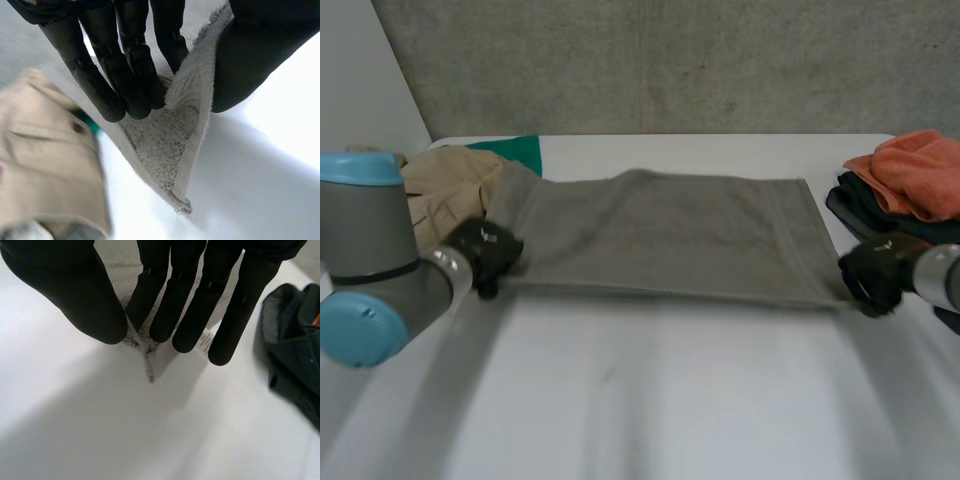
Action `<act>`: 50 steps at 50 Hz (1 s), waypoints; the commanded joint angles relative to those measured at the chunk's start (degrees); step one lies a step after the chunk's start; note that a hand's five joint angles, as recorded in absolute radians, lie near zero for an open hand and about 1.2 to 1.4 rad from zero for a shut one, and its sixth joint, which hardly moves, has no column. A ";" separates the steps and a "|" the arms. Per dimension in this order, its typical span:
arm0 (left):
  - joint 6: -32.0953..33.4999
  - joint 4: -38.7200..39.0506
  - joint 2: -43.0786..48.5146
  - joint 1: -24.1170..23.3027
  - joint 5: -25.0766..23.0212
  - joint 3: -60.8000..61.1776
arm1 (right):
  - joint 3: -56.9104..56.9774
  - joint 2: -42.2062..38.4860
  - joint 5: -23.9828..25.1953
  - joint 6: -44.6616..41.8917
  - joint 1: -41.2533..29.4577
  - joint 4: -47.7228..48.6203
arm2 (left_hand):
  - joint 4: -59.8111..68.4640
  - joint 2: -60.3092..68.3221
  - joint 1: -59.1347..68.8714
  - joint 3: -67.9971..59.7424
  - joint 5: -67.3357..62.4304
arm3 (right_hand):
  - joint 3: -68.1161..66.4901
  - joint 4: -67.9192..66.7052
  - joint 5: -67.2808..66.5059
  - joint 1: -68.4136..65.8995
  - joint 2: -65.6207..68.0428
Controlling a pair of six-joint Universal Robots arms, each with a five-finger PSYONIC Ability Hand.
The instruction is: Fold the laundry.
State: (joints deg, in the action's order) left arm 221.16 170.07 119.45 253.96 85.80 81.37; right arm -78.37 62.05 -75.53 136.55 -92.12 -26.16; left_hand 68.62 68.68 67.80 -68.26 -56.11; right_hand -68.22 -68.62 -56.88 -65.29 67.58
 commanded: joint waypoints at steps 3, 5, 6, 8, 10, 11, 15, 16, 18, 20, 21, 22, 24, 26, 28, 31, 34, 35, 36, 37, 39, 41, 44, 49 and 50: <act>8.49 -15.02 -6.60 0.39 -0.19 11.87 | -7.50 6.77 -1.63 -28.86 5.63 -18.74 | 11.38 11.32 12.20 -11.74 -13.89 | -11.78 -11.38 -13.12 -14.71 12.42; 9.11 -17.39 -7.30 0.48 -0.28 12.67 | -7.59 7.12 -1.81 -30.11 5.73 -18.40 | 11.38 11.32 12.20 -11.74 -13.89 | -11.78 -11.38 -13.12 -14.71 12.42; 9.20 -17.75 -7.48 0.39 -0.36 12.41 | -7.50 7.12 -1.81 -29.50 5.55 -17.88 | 11.38 11.32 12.20 -11.74 -13.89 | -11.78 -11.38 -13.12 -14.71 12.42; 9.03 -17.32 -7.31 0.13 -0.71 9.97 | -6.54 6.77 -1.64 -27.40 4.76 -15.69 | 11.38 11.32 12.20 -11.74 -13.89 | -11.78 -11.38 -13.12 -14.71 12.42; 8.41 -15.74 -6.78 -0.48 -1.24 5.93 | -5.05 5.99 -0.94 -24.68 3.28 -12.18 | 11.38 11.32 12.20 -11.74 -13.89 | -11.78 -11.38 -13.12 -14.71 12.42; 8.06 -15.03 -6.43 -0.66 -1.42 4.34 | -4.61 5.63 -0.67 -23.62 2.66 -10.94 | 11.38 11.32 12.20 -11.74 -13.89 | -11.78 -11.38 -13.12 -14.71 12.42; 5.25 -10.99 -1.69 -1.54 -1.16 -4.62 | -1.36 3.17 0.03 -17.29 -0.16 -3.39 | 9.88 9.83 10.70 -10.25 -12.39 | -11.78 -11.38 -13.12 -14.71 12.42; 4.64 -10.29 -0.55 -1.63 -0.90 -6.73 | -0.48 2.38 -0.06 -16.06 -0.60 -1.80 | 10.05 10.00 10.87 -10.41 -12.56 | -11.78 -11.38 -13.12 -14.71 12.42; 2.36 -8.88 3.30 -1.89 0.15 -13.04 | 2.50 0.19 -0.58 -12.21 -2.00 2.58 | 10.22 10.16 11.04 -10.58 -12.73 | -11.78 -11.38 -13.12 -14.71 12.42; 1.30 -8.17 6.04 -2.15 1.21 -17.36 | 4.70 -1.48 -1.28 -10.08 -2.71 5.23 | 10.72 10.67 11.54 -11.08 -13.23 | -11.78 -11.38 -13.12 -14.71 12.42; 0.86 -7.91 7.45 -2.16 1.74 -19.65 | 5.85 -2.54 -1.72 -9.12 -3.06 6.38 | 10.72 10.67 11.54 -11.09 -13.24 | -11.78 -11.38 -13.12 -14.71 12.42; -0.02 -7.73 10.24 -2.07 2.96 -24.02 | 8.47 -4.55 -2.94 -7.45 -3.67 8.74 | 10.72 10.67 11.54 -11.09 -13.24 | -11.78 -11.38 -13.12 -14.71 12.42; -0.46 -7.73 13.16 -2.24 4.11 -28.44 | 11.21 -6.67 -4.36 -6.04 -4.29 10.86 | 11.22 11.17 12.04 -11.59 -13.74 | -11.78 -11.38 -13.12 -14.71 12.42; -0.82 -7.64 17.45 -2.33 5.34 -34.75 | 15.32 -10.17 -6.28 -4.81 -5.34 13.93 | 11.38 11.32 12.20 -11.74 -13.89 | -11.78 -11.38 -13.12 -14.71 12.42; -0.91 -7.73 20.45 -2.51 5.43 -38.64 | 18.06 -12.47 -7.43 -4.62 -6.05 15.96 | 11.38 11.32 12.20 -11.74 -13.89 | -11.78 -11.38 -13.12 -14.71 12.42; -0.64 -7.47 25.64 -2.95 5.17 -46.02 | 23.33 -16.69 -8.75 -4.19 -7.37 19.56 | 11.38 11.32 12.20 -11.74 -13.89 | -11.78 -11.38 -13.12 -14.71 12.42; -0.55 -7.03 30.39 -3.12 4.73 -52.79 | 28.07 -20.89 -9.11 -3.40 -8.59 24.29 | 11.38 11.32 12.20 -11.74 -13.89 | -11.78 -11.38 -13.12 -14.71 12.42; -0.47 -6.68 31.62 -3.12 4.64 -54.37 | 29.14 -21.87 -9.11 -3.13 -8.95 25.53 | 11.38 11.32 12.20 -11.74 -13.89 | -11.78 -11.38 -13.12 -14.71 12.42; -0.38 -6.33 32.76 -3.12 4.38 -55.87 | 30.19 -22.84 -9.20 -2.78 -9.21 26.77 | 11.38 11.32 12.20 -11.74 -13.89 | -11.78 -11.38 -13.12 -14.71 12.42; -0.12 -5.80 34.95 -3.21 4.03 -58.49 | 32.47 -25.03 -9.63 -2.60 -9.65 29.21 | 11.38 11.32 12.20 -11.74 -13.89 | -11.78 -11.38 -13.12 -14.71 12.42; 0.32 -5.36 37.07 -3.39 3.68 -60.97 | 34.67 -27.23 -9.99 -2.60 -10.18 30.99 | 11.38 11.32 12.20 -11.74 -13.89 | -11.78 -11.38 -13.12 -14.71 12.42; 0.59 -4.48 39.53 -3.56 3.50 -63.96 | 37.57 -30.47 -10.77 -2.78 -10.71 33.09 | 11.38 11.32 12.20 -11.74 -13.89 | -11.78 -11.38 -13.12 -14.71 12.42; 0.33 -2.56 41.47 -4.00 3.32 -65.90 | 41.52 -34.61 -12.00 -2.69 -11.24 33.72 | -22.31 -22.37 -21.49 21.95 19.80 | 7.72 8.12 6.39 4.79 -7.08; -0.73 1.32 39.90 -5.06 5.25 -64.68 | 44.35 -36.74 -13.85 -2.25 -11.85 30.48 | -58.62 -58.68 -57.80 58.26 56.11 | 58.22 58.62 56.88 55.29 -57.58; -1.08 1.84 39.11 -5.14 5.69 -63.89 | 44.18 -36.21 -13.85 -1.73 -11.77 28.90 | -58.62 -58.68 -57.80 58.26 56.11 | 58.22 58.62 56.88 55.29 -57.58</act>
State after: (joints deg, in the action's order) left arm 221.34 168.15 160.52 249.73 89.56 15.64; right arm -36.52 27.31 -87.86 133.98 -103.55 6.96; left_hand 17.89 18.51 13.55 -18.70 -8.54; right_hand -24.35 -24.85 -13.35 -22.26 22.56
